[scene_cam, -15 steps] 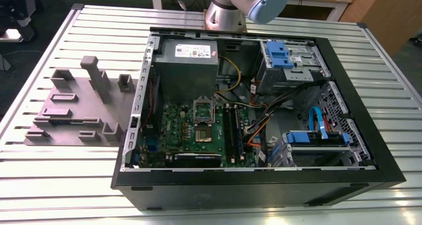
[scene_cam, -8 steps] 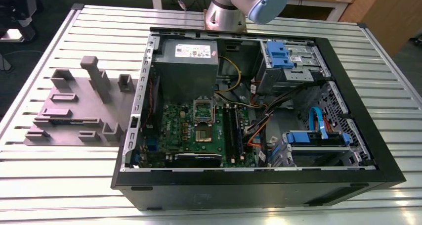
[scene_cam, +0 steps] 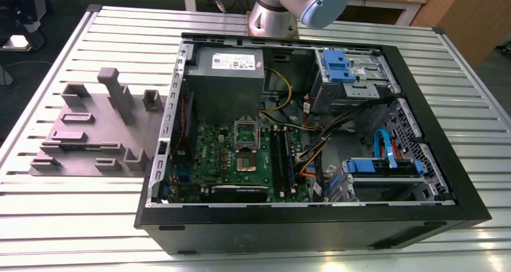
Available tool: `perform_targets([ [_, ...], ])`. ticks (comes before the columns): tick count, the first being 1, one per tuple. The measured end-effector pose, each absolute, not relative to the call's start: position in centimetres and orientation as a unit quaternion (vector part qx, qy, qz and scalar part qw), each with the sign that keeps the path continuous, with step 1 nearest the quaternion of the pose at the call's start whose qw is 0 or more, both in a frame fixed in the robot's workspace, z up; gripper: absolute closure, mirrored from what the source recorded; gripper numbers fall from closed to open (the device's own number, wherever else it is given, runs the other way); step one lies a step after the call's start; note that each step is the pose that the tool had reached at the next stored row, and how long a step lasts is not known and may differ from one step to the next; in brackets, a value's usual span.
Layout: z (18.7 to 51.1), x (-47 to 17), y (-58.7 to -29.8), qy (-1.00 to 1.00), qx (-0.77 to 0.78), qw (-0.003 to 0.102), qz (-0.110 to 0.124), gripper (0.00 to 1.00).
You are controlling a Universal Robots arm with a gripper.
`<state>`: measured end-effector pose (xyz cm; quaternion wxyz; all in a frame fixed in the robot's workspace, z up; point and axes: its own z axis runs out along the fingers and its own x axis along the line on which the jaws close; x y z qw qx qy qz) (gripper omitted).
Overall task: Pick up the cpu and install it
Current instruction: 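Pick up the cpu and move it towards the insertion slot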
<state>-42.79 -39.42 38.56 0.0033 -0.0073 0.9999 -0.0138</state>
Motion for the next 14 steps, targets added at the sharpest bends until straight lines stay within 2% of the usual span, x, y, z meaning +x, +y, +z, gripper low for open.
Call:
perform_targets([
  [14, 38.56, -42.44, -39.42, 1.000, -0.007, 0.003, -0.014, 0.53],
])
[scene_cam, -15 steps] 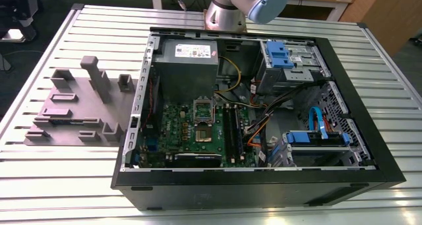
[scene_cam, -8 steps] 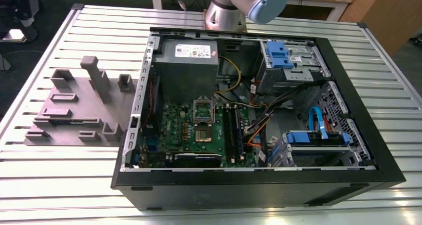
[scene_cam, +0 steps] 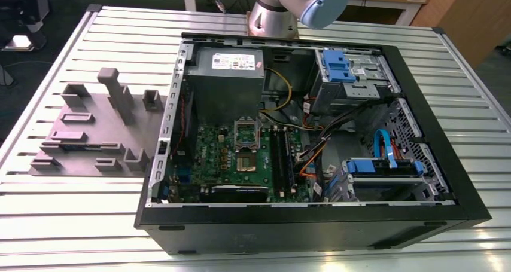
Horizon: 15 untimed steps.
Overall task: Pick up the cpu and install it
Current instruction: 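Pick up the cpu and move it towards the insertion slot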
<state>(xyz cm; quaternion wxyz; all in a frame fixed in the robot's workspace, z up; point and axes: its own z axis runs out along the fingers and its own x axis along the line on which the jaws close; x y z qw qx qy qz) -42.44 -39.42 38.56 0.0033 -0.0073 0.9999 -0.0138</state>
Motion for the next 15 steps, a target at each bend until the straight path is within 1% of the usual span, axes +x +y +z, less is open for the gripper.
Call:
perform_targets([
  [15, 38.56, -41.95, -39.42, 1.000, -0.007, 0.003, -0.014, 0.53],
])
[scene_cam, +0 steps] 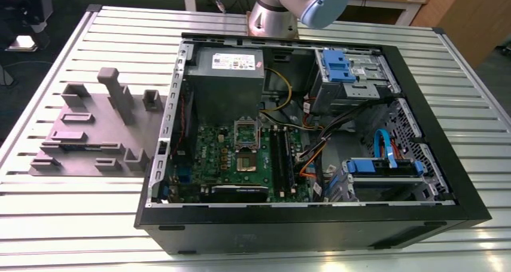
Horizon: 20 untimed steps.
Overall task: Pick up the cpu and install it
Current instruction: 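Pick up the cpu and move it towards the insertion slot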
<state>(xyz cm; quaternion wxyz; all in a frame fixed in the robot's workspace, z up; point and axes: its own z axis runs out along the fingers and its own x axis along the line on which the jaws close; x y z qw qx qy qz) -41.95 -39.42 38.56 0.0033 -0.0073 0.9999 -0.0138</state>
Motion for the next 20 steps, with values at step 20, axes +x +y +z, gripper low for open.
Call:
perform_targets([
  [20, 38.56, -41.26, -39.42, 1.000, -0.007, 0.003, -0.014, 0.53],
])
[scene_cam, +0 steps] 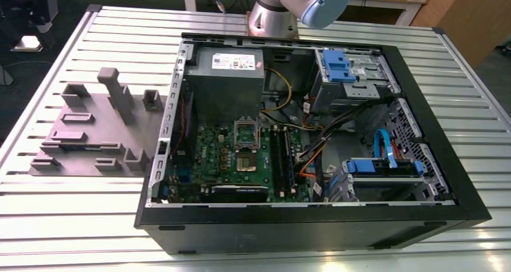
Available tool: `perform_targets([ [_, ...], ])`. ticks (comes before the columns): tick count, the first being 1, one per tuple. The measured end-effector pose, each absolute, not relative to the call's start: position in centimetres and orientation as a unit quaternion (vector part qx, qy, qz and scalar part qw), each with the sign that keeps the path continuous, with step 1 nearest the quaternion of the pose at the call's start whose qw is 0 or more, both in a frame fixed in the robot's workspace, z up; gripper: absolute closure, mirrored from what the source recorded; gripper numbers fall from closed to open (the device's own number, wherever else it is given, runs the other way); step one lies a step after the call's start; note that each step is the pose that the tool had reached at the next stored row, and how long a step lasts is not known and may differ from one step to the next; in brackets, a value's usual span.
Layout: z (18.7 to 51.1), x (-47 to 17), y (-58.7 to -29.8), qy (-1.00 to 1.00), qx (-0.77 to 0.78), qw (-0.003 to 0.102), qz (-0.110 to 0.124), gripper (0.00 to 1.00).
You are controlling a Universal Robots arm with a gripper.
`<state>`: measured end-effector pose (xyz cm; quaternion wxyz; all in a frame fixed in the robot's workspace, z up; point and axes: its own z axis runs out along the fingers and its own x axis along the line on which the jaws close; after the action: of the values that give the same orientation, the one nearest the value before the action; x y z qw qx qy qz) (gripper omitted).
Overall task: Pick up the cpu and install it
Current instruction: 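Pick up the cpu and move it towards the insertion slot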
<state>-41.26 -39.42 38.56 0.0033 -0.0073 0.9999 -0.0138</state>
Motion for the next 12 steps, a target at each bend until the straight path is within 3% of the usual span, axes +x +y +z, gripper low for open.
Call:
perform_targets([
  [12, 38.56, -40.97, -39.42, 1.000, -0.007, 0.003, -0.014, 0.53],
])
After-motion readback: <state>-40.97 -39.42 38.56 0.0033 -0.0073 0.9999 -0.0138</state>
